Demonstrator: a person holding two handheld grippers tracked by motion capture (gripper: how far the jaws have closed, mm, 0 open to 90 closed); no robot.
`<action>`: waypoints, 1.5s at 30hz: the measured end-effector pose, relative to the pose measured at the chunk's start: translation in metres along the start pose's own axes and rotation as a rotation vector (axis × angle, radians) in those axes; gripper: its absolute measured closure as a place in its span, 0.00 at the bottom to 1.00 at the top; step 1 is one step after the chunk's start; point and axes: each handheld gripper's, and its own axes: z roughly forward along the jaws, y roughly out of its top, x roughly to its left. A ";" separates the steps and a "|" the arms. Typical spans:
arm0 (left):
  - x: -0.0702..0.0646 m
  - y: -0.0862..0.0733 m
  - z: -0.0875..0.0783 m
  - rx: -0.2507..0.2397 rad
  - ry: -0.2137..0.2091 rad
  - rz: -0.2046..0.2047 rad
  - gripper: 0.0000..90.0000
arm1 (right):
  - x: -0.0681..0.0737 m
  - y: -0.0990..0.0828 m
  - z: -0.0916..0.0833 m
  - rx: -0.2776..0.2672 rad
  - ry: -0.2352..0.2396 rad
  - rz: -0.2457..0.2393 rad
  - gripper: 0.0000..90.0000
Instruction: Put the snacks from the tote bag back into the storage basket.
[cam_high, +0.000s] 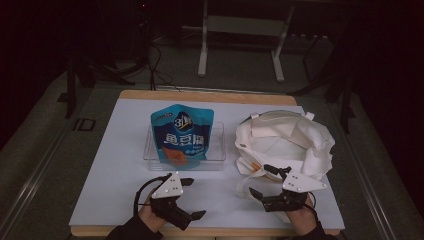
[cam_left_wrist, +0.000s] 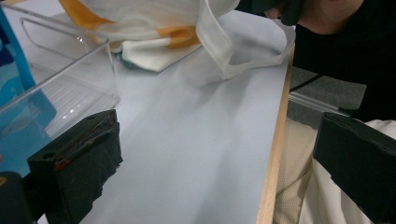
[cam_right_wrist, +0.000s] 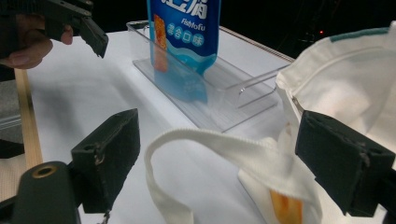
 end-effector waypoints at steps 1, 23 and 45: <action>0.000 -0.001 0.000 0.001 0.008 0.005 0.01 | 0.001 -0.002 -0.002 0.002 -0.003 0.008 0.16; 0.004 -0.008 0.005 -0.014 -0.032 -0.004 0.01 | 0.004 -0.014 -0.007 -0.012 -0.022 -0.013 0.16; 0.006 -0.011 0.005 -0.024 0.010 0.016 0.01 | 0.002 -0.016 -0.008 -0.036 -0.031 -0.007 0.16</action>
